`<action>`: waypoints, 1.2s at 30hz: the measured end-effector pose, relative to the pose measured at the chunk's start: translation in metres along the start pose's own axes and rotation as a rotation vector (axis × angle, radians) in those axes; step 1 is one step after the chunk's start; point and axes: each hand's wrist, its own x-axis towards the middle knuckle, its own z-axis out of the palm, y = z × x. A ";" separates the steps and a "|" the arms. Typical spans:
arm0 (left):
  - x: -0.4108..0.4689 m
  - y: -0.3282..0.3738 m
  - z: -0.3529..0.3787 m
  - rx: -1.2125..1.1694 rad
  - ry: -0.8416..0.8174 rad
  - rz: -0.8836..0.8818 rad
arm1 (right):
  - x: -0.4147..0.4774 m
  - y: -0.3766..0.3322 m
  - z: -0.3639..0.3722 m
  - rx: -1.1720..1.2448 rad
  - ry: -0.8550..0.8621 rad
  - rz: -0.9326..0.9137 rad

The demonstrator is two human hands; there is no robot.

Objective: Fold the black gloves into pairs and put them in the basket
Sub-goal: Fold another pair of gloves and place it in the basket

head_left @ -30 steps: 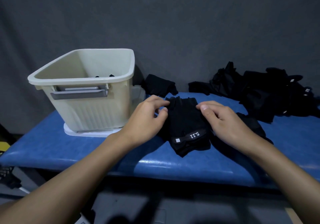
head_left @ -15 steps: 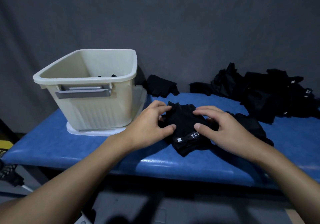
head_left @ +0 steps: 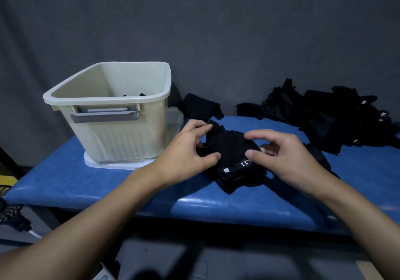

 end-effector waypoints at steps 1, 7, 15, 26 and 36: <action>0.000 -0.001 0.000 0.007 -0.023 -0.005 | 0.000 0.001 0.000 -0.019 -0.009 0.000; -0.004 0.001 0.000 0.103 -0.166 -0.048 | -0.003 0.011 0.001 -0.299 -0.086 -0.085; -0.005 0.005 -0.002 0.191 -0.194 -0.085 | -0.008 0.004 0.006 -0.598 -0.066 -0.195; -0.009 0.009 -0.002 0.413 -0.167 -0.011 | -0.009 0.007 0.005 -0.797 -0.183 -0.159; -0.011 0.012 0.001 0.521 -0.309 0.014 | 0.006 -0.005 0.012 -0.755 -0.295 -0.086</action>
